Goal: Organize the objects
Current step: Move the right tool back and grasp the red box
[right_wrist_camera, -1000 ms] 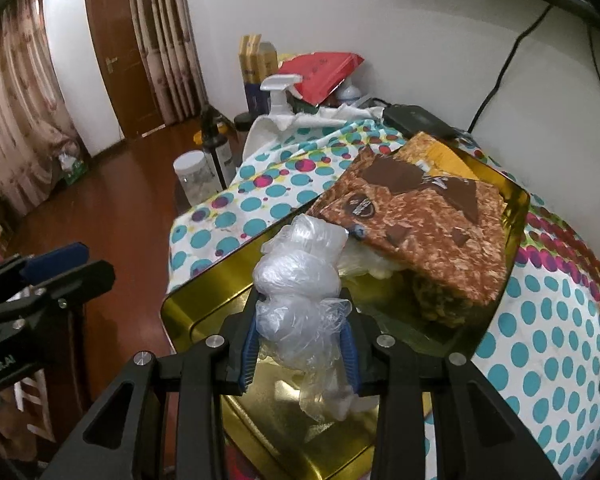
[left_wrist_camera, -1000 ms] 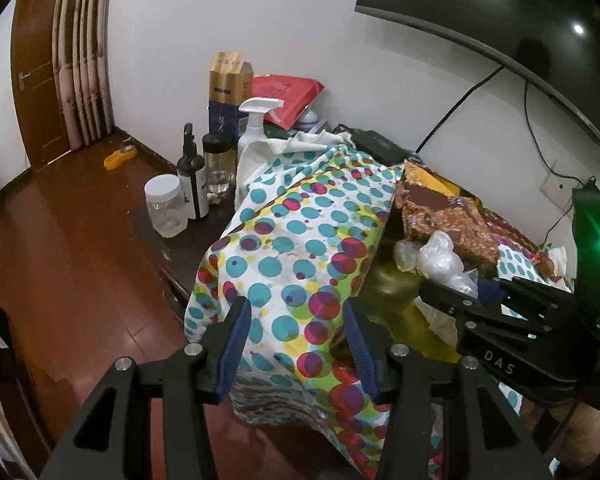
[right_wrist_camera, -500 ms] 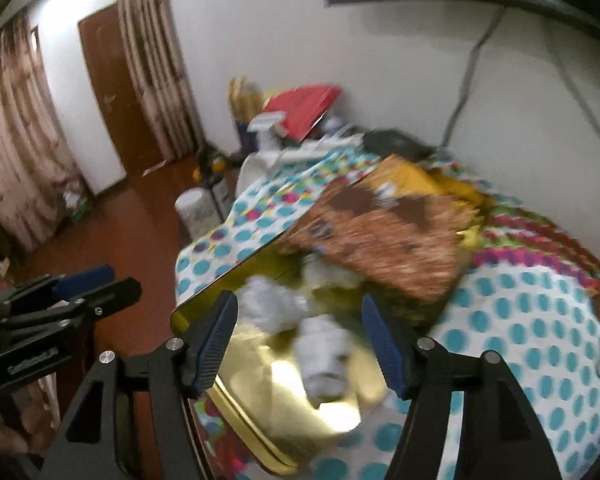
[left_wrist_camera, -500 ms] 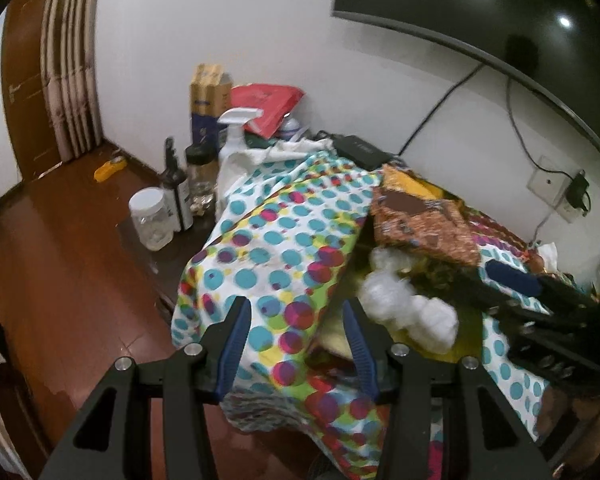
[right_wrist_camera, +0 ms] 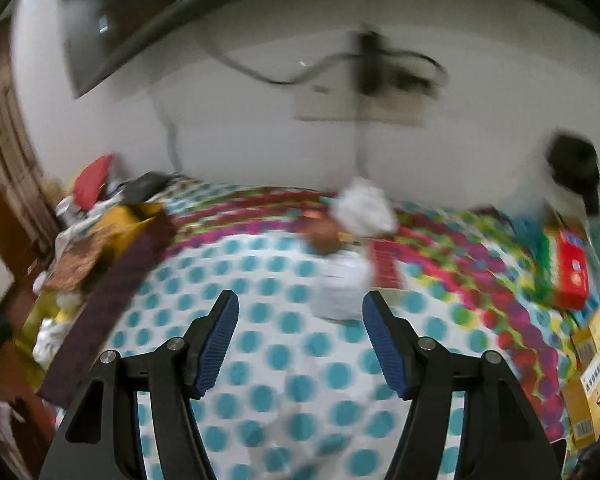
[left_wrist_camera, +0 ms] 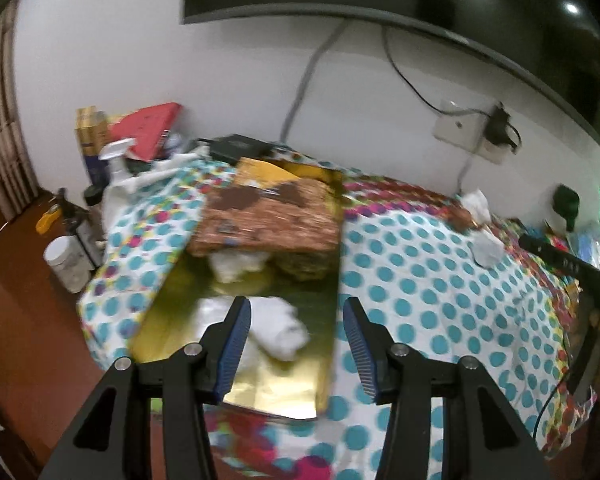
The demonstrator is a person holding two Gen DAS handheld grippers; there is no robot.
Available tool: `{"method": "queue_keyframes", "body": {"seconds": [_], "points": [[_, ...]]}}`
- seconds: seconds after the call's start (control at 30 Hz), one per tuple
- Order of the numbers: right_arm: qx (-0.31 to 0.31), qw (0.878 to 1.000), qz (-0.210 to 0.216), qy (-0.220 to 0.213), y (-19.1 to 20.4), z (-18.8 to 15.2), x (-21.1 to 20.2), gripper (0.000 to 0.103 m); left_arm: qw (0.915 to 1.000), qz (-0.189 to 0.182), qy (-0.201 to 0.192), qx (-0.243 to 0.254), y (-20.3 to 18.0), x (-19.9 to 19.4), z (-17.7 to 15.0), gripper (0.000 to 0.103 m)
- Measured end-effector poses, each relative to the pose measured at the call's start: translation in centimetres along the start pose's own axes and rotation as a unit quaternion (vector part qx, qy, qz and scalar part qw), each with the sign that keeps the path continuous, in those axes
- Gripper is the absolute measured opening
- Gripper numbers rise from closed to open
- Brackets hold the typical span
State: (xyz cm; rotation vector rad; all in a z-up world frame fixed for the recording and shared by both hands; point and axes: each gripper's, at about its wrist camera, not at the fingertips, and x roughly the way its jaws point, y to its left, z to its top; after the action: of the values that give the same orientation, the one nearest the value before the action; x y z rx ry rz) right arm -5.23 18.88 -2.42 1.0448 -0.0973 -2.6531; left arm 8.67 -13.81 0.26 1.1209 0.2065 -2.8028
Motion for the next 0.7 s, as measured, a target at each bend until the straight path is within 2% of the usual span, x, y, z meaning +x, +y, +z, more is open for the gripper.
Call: {"method": "queue_keyframes", "body": {"seconds": [0.1,0.23,0.3,0.4,0.43,0.53,0.7], "points": [[-0.014,1.000,-0.019,0.010,-1.1,-0.3,1.4,0.063,0.9998,-0.014,0.011,0.013,-2.5,1.4,0.1,0.049],[-0.004,1.000,-0.022,0.001,-2.5,-0.4,2.5,0.060,0.9981,-0.023,0.024,0.053,-6.4,3.5,0.7,0.049],[0.002,0.999,-0.037,0.003,-3.7,-0.4,3.2,0.059,0.9961,-0.047,0.033,0.066,-8.4,4.5,1.1,0.049],[0.020,0.999,-0.044,0.023,-5.7,-0.3,4.5,0.044,0.9943,-0.062,0.044,0.074,-10.8,5.8,1.3,0.049],[0.021,0.998,-0.044,0.035,-6.2,-0.4,5.1,0.044,0.9938,-0.066,0.048,0.075,-11.5,6.3,1.2,0.049],[-0.002,0.998,-0.036,0.057,-6.1,-0.7,6.5,0.044,0.9925,-0.071,0.058,0.081,-12.9,7.2,0.9,0.049],[-0.026,0.998,-0.028,0.055,-4.7,0.1,7.9,0.044,0.9909,-0.070,0.077,0.085,-14.2,8.8,0.2,0.049]]}}
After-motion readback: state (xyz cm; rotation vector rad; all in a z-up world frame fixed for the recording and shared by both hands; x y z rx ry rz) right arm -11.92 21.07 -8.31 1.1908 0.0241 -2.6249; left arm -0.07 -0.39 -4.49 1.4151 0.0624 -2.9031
